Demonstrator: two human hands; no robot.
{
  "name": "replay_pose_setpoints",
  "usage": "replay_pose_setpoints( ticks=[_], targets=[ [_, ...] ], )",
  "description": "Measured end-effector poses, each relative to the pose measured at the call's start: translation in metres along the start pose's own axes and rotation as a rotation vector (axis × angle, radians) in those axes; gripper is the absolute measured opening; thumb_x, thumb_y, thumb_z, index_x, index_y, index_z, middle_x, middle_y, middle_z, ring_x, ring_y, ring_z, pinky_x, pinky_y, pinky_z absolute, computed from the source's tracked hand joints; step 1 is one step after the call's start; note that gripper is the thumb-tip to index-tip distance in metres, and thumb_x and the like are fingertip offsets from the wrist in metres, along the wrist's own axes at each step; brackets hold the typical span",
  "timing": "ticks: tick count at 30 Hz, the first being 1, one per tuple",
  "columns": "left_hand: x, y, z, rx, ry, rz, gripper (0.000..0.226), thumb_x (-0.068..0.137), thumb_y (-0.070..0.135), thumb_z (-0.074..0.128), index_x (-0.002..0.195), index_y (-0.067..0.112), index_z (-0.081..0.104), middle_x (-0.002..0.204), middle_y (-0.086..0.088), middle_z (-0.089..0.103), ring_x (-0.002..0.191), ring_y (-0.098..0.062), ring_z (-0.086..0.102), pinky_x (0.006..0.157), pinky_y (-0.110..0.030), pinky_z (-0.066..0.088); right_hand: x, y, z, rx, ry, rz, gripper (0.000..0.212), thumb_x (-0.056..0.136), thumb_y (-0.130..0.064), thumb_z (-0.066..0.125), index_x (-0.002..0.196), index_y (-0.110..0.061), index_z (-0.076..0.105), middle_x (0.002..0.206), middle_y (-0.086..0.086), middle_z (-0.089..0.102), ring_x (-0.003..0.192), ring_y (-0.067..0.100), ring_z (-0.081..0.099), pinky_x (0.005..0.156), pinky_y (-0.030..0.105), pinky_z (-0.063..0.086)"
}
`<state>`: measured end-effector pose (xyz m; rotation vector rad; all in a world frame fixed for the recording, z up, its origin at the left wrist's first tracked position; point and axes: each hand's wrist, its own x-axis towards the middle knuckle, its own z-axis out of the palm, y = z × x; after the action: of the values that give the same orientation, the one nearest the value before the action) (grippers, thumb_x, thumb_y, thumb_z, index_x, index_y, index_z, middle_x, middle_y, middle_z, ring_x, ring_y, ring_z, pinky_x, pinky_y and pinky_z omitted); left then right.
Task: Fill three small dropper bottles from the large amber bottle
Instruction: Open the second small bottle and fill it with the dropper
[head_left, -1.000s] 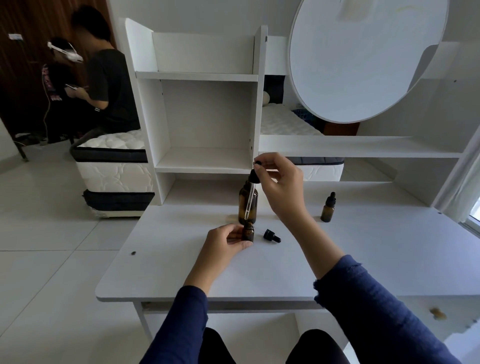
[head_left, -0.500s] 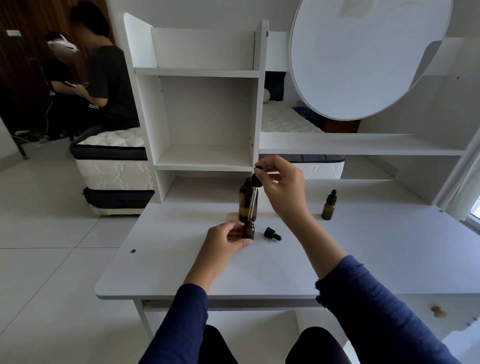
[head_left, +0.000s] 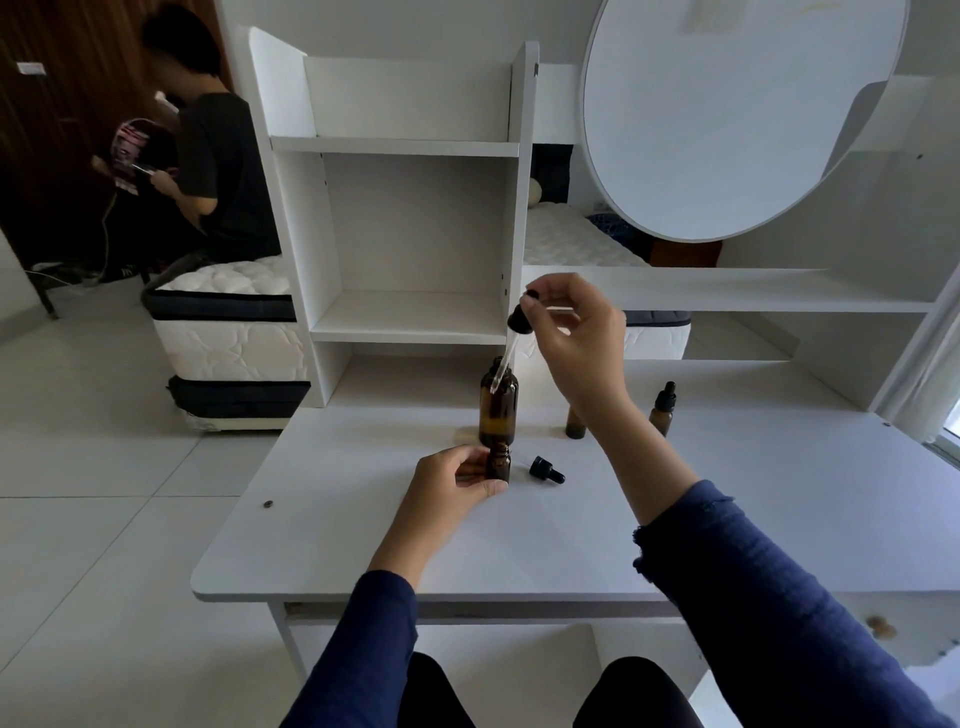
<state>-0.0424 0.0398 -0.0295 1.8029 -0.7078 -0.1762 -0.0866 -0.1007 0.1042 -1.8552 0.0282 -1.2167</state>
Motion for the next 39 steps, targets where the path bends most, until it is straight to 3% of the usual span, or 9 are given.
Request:
replay_pose_setpoints(
  ticks=[7,14,22,29,35,39],
  targets=[
    [0.000,0.000,0.000,-0.014,0.002,-0.006,0.032,0.074,0.007,0.077,0.104,0.010,0.066,0.091,0.004,0.070,0.078,0.011,0.064,0.076,-0.005,0.047,0.014,0.000,0.002,0.003,0.095,-0.023,0.007,0.085,-0.005,0.062,0.092,-0.006,0.063,0.089,0.007,0.066,0.081,0.010,0.062,0.071,0.009,0.050],
    [-0.001,0.001,-0.001,-0.012,0.004,-0.007,0.031,0.074,0.009,0.077,0.102,0.014,0.067,0.090,0.008,0.070,0.081,0.007,0.065,0.079,-0.007,0.049,0.016,0.008,0.005,-0.024,0.075,-0.033,0.009,0.085,-0.002,0.061,0.093,-0.003,0.063,0.089,0.006,0.064,0.078,0.002,0.060,0.070,0.007,0.049],
    [-0.002,0.004,0.000,-0.022,0.006,-0.027,0.030,0.074,0.008,0.077,0.099,0.017,0.066,0.088,0.011,0.069,0.078,0.011,0.064,0.076,-0.005,0.048,0.017,0.025,0.018,-0.106,-0.089,0.055,0.013,0.085,-0.003,0.061,0.098,-0.002,0.065,0.095,0.011,0.068,0.086,0.015,0.064,0.071,0.006,0.050],
    [-0.004,0.008,-0.001,-0.032,-0.005,-0.033,0.028,0.075,0.008,0.075,0.098,0.020,0.064,0.089,0.012,0.068,0.078,0.013,0.063,0.072,-0.002,0.045,-0.001,0.046,0.023,-0.193,-0.239,0.146,0.015,0.084,-0.001,0.060,0.097,-0.006,0.066,0.094,0.006,0.066,0.085,0.011,0.059,0.069,-0.003,0.044],
    [-0.004,0.008,-0.001,-0.050,-0.009,-0.053,0.027,0.076,0.008,0.074,0.097,0.022,0.064,0.089,0.013,0.068,0.078,0.013,0.063,0.072,0.000,0.045,-0.015,0.044,0.016,-0.111,-0.180,0.181,0.025,0.087,0.000,0.056,0.110,-0.006,0.060,0.100,0.001,0.063,0.089,0.009,0.060,0.071,-0.001,0.045],
    [-0.003,0.008,-0.002,-0.070,-0.009,-0.054,0.028,0.077,0.007,0.073,0.100,0.019,0.065,0.091,0.010,0.069,0.078,0.013,0.063,0.071,-0.001,0.044,-0.045,0.052,0.002,-0.112,-0.139,0.234,0.023,0.087,0.000,0.056,0.109,-0.005,0.059,0.103,0.006,0.065,0.089,0.013,0.061,0.069,-0.001,0.044]
  ],
)
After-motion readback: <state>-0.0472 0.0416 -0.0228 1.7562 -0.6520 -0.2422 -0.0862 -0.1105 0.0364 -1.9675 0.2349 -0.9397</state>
